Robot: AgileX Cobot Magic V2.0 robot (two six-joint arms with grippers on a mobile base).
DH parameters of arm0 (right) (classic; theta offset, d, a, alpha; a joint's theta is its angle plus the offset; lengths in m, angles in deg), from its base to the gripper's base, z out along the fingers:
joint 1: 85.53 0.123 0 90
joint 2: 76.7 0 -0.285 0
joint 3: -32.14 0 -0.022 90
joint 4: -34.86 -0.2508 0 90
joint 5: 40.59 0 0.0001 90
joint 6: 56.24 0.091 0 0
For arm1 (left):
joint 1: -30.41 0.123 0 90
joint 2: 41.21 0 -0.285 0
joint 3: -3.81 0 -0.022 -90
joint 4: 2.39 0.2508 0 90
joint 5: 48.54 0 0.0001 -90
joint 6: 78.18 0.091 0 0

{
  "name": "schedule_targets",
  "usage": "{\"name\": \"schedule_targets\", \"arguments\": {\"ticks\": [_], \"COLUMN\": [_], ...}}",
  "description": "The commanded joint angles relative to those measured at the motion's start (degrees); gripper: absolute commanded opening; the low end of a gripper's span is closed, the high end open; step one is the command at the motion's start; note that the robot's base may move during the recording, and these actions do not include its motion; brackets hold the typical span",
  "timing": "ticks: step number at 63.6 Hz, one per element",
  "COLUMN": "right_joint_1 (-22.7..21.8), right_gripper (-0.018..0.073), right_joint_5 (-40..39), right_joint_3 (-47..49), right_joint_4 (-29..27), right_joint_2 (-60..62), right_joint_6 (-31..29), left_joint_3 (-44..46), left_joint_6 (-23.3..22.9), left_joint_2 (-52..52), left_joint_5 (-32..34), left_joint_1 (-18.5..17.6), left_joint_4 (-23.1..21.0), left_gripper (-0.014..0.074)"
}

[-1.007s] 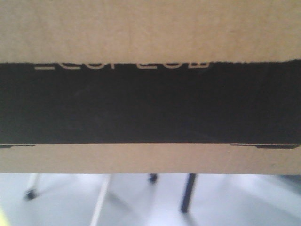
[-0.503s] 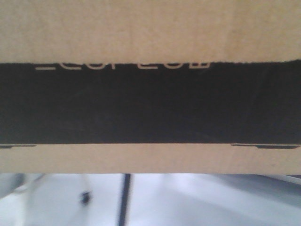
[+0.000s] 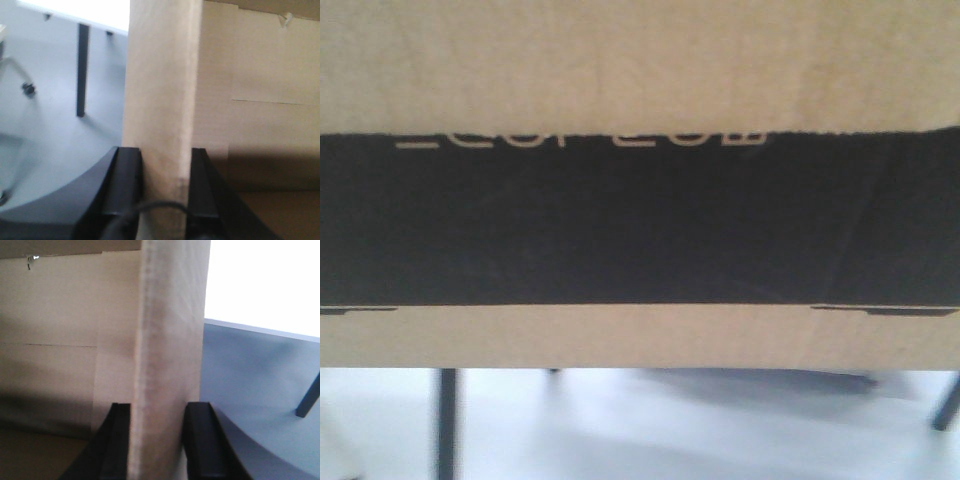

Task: Grab box from left shelf to table start
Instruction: 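Hold the box in both grippers as the base approaches the white table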

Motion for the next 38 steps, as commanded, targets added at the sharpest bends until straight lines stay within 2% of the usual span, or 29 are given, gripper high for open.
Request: {"name": "schedule_targets", "arguments": {"ticks": [1, 38], "right_joint_1": [-0.2, -0.2], "right_gripper": [0.0057, 0.0057], "right_joint_5": [-1.8, -1.8], "right_joint_3": [1.5, 1.5], "right_joint_4": [1.2, 1.2], "right_joint_2": [-0.4, -0.3], "right_joint_6": [-0.4, -0.4], "left_joint_3": [2.2, 2.2], "left_joint_6": [-1.2, -1.2], "left_joint_2": [0.4, 0.4], "left_joint_5": [1.9, 1.9], "left_joint_1": [-0.1, -0.1], "left_joint_4": [-1.0, -0.7], "left_gripper": [-0.0012, -0.0012]}}
